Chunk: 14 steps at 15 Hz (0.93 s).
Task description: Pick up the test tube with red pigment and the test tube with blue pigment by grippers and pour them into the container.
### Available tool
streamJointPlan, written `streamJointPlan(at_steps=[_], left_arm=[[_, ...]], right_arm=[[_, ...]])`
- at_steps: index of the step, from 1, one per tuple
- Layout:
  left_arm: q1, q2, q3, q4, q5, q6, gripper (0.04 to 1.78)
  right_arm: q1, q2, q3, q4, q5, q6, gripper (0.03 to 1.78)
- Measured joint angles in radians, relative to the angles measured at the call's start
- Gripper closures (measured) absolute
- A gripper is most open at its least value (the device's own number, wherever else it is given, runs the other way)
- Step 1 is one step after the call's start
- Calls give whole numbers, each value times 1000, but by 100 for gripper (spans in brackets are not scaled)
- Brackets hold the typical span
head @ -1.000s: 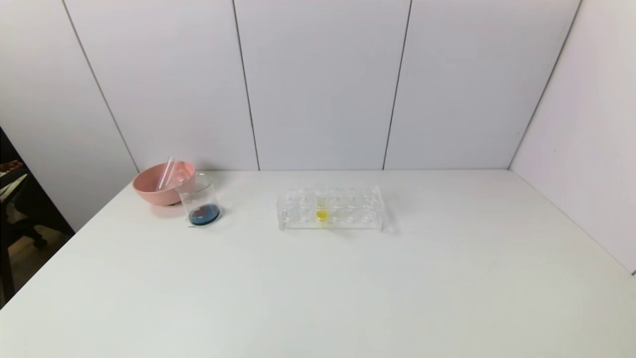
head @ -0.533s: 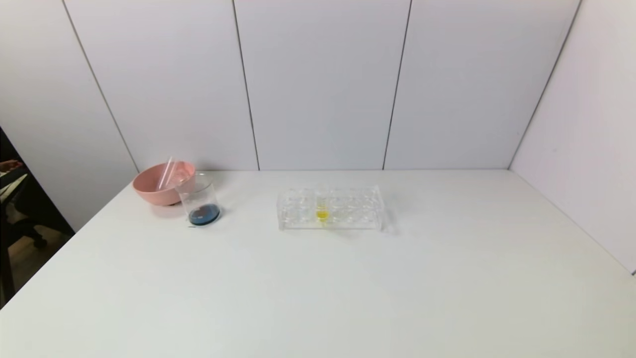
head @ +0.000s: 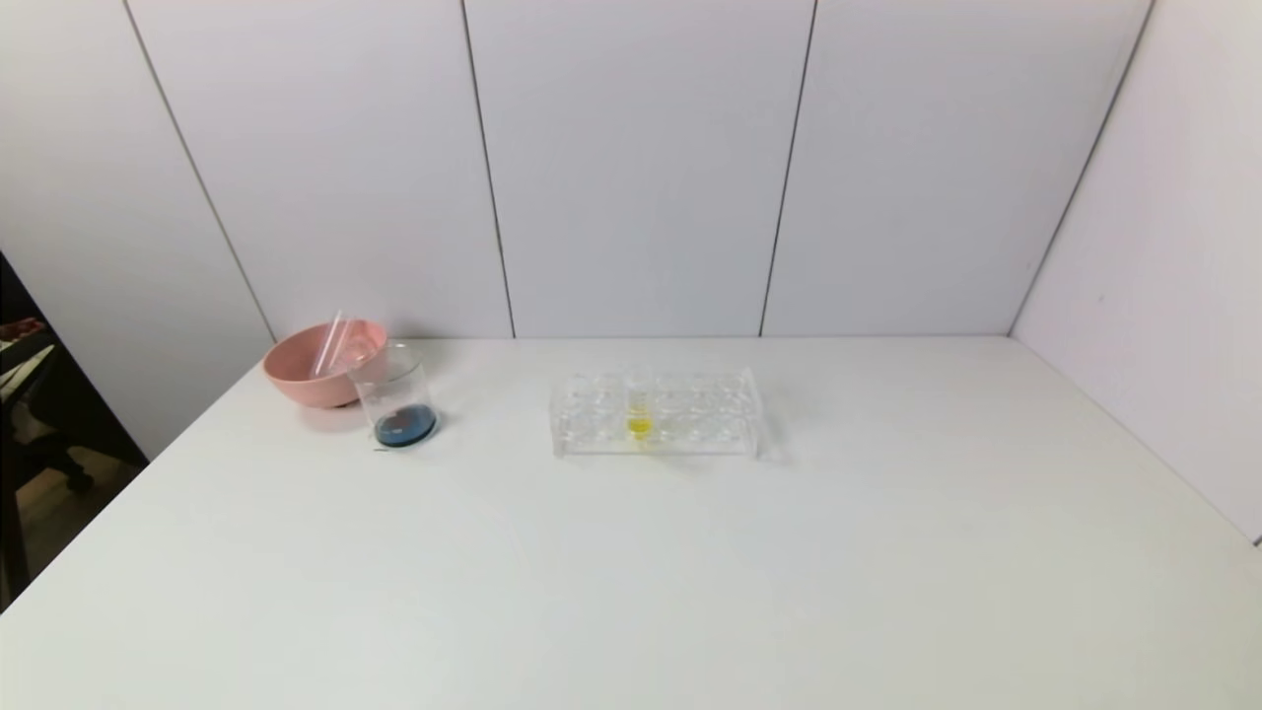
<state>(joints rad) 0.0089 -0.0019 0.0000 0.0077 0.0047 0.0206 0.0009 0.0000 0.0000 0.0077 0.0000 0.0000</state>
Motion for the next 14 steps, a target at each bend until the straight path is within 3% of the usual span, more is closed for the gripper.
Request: streamJointPlan(at_steps=[14], left_arm=[[1, 0, 0, 0, 0, -1, 4]], right_arm=[[0, 0, 0, 0, 0, -2, 4]])
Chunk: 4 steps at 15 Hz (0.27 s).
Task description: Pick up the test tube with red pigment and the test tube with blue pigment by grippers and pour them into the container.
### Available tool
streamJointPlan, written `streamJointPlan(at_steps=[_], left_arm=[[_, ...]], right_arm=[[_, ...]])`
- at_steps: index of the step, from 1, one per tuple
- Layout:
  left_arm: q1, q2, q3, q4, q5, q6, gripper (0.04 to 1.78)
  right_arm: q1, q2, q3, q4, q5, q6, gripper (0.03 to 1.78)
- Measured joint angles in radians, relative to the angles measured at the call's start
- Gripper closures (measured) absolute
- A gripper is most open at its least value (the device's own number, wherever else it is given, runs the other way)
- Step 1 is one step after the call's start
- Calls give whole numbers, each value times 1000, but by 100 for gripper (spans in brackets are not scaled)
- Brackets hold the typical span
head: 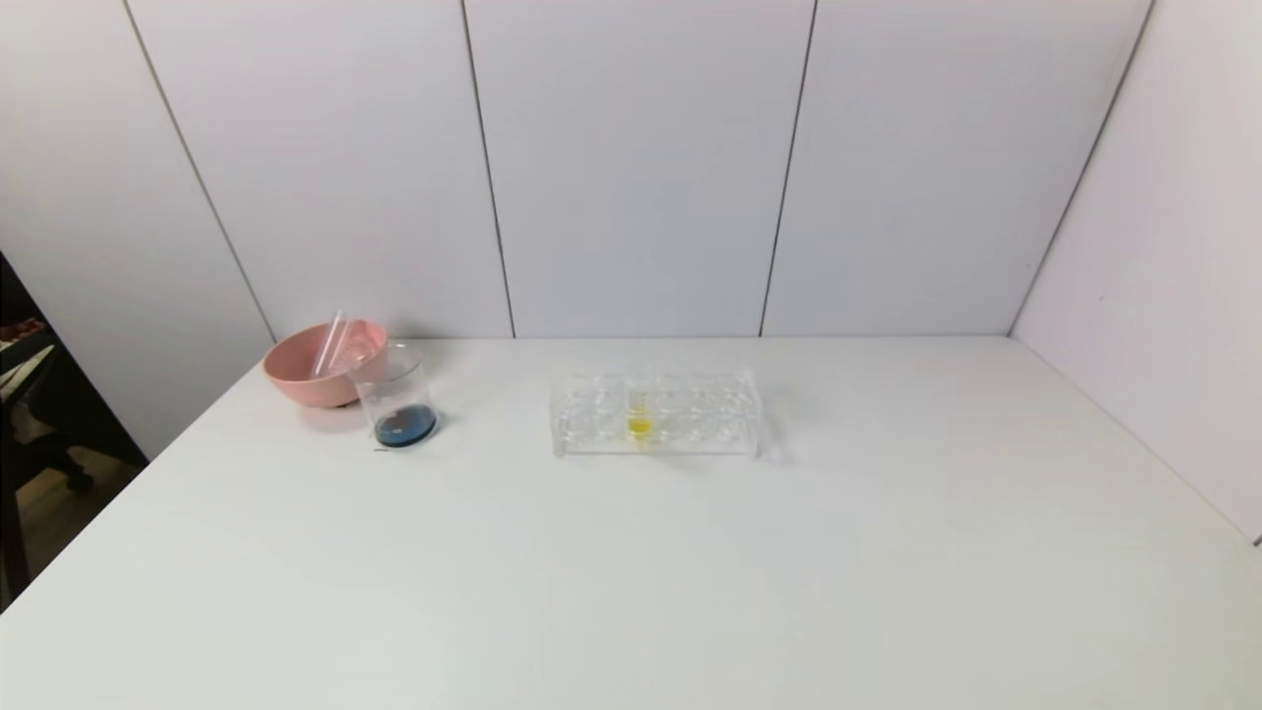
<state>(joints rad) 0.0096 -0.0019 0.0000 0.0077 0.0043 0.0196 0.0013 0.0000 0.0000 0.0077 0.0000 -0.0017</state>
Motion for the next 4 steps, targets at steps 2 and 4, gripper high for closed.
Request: streamJointPlan(at_steps=[2, 4], left_arm=[[0, 0, 0, 0, 0, 0, 4], [-1, 0, 0, 0, 0, 0, 4]], right_arm=[[0, 0, 0, 0, 0, 0, 4], [0, 0, 0, 0, 0, 2, 4]])
